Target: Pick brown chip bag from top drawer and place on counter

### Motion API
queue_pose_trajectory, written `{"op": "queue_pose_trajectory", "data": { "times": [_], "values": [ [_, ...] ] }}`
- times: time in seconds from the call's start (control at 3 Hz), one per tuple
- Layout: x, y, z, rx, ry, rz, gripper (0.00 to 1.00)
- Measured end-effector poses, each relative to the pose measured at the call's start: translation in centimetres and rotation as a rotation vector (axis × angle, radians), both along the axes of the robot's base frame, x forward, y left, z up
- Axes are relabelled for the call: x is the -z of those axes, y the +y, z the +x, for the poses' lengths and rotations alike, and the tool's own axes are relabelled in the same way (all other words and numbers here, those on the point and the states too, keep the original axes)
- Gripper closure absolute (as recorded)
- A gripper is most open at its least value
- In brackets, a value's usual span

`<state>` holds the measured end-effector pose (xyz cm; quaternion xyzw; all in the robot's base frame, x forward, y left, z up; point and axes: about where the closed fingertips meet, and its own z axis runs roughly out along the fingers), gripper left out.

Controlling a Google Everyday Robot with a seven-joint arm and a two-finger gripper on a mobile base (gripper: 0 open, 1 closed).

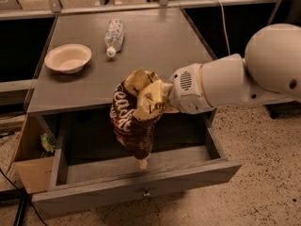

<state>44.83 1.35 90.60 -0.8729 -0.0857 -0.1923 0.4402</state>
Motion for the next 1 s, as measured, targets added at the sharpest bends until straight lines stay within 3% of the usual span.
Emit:
{"op": "queue_pose_trajectory", "data": {
  "times": [0.67, 1.0],
  "values": [
    [-5.2, 0.0, 0.9, 0.026, 0.053, 0.075, 1.0],
    [-8.7, -0.1, 3.2, 0.03, 0.039, 0.13, 1.0]
  ]
}}
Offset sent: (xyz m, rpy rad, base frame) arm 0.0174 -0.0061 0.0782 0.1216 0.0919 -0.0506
